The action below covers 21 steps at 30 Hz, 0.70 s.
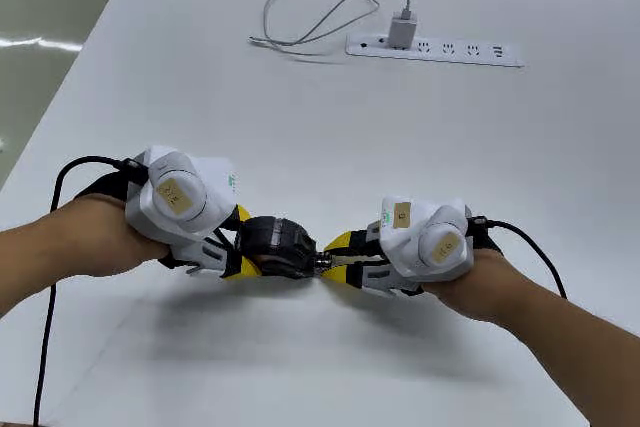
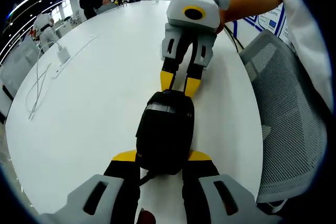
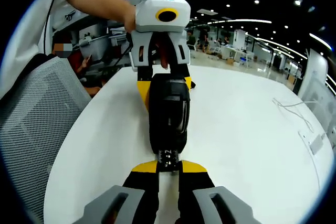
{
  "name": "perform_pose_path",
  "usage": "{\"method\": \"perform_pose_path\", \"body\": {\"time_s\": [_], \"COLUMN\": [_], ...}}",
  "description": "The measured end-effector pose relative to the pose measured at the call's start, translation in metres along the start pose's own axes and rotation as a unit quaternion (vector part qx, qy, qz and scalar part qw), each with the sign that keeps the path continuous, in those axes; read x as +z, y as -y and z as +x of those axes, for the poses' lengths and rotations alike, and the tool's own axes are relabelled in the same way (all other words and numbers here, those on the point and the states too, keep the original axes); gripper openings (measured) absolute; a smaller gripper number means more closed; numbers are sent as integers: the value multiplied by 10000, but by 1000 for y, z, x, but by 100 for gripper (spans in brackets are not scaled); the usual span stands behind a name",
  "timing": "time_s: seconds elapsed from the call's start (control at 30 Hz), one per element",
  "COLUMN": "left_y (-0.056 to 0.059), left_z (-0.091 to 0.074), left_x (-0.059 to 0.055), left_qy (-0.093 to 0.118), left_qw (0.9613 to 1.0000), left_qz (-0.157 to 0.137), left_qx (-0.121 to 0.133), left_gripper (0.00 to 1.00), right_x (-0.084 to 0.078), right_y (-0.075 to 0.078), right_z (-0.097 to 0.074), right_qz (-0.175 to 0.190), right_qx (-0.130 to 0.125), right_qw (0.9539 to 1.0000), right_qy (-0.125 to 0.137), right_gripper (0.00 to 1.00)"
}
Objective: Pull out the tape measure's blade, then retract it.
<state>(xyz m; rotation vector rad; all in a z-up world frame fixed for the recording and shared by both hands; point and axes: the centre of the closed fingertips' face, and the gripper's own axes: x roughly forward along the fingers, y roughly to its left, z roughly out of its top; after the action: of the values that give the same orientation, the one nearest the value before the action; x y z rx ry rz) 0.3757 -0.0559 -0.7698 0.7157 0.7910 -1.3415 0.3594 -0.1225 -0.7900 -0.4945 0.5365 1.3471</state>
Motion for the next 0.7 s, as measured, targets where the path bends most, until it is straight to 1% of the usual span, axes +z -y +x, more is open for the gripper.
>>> {"method": "perform_pose_path", "body": {"time_s": [0.17,0.3,0.7], "left_y": [1,1,1], "left_z": [0,0,-1], "left_x": [1,1,0], "left_qy": [-4,-9,-6], "left_qw": [10000,10000,10000], "left_qz": [46,33,36], "left_qx": [5,1,-9], "left_gripper": [26,26,26], "right_x": [-3,-3,-11], "right_y": [-1,-1,-1], "right_z": [-2,-4,-18], "right_qz": [13,11,70], "right_qx": [1,5,-29], "right_qw": [10000,10000,10000], "right_qy": [-27,-28,-44], "right_gripper": [9,9,9]}}
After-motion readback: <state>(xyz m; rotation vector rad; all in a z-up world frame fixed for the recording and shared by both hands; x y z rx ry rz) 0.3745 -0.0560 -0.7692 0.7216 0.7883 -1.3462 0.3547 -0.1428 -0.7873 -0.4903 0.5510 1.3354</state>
